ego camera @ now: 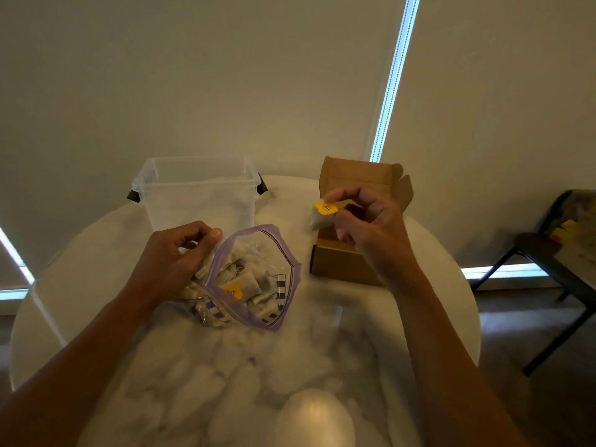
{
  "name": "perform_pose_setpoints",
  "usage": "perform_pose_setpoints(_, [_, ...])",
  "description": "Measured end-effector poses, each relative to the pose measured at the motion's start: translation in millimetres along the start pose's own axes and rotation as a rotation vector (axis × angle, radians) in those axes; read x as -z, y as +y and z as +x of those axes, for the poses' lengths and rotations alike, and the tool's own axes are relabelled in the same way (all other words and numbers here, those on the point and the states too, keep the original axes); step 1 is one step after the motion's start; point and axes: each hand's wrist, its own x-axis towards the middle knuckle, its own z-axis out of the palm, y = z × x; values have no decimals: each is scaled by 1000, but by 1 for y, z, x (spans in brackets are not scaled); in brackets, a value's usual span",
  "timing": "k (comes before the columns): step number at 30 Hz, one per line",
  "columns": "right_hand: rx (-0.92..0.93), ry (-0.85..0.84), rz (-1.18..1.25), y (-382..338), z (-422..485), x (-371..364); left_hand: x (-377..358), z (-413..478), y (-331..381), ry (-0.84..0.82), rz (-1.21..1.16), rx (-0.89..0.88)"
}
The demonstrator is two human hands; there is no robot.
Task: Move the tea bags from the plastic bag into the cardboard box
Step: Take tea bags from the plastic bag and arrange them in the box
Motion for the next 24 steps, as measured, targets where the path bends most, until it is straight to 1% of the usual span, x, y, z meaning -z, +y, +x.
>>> perform_pose_setpoints(4, [-14,202,-120,14,-2,35,-2,0,0,16,0,-9])
perform_pose_setpoints(5, [-24,251,-187,18,-3,41,-2,0,0,19,-3,-9])
perform_pose_setpoints(7, [-42,346,-399,30,-3,54,-2,-1,1,23,-3,-16])
perform_pose_setpoints(8, [-64,360,-487,36,-4,61,-2,0,1,26,-3,-17])
perform_pose_setpoints(9, [-100,346,-519,41,-6,67,-3,0,0,26,1,-14])
perform_pose_setpoints(11, [-194,292,-482,49,-9,76,-3,0,2,27,9,1])
perform_pose_setpoints(14, [-266,268,-525,56,-12,79,-4,-1,5,30,19,19])
perform_pose_setpoints(17, [-283,283,-548,57,-12,79,-3,-1,7,26,13,17])
perform_pose_setpoints(24, [-258,328,-668,55,-12,79,-2,-2,7,9,6,-1])
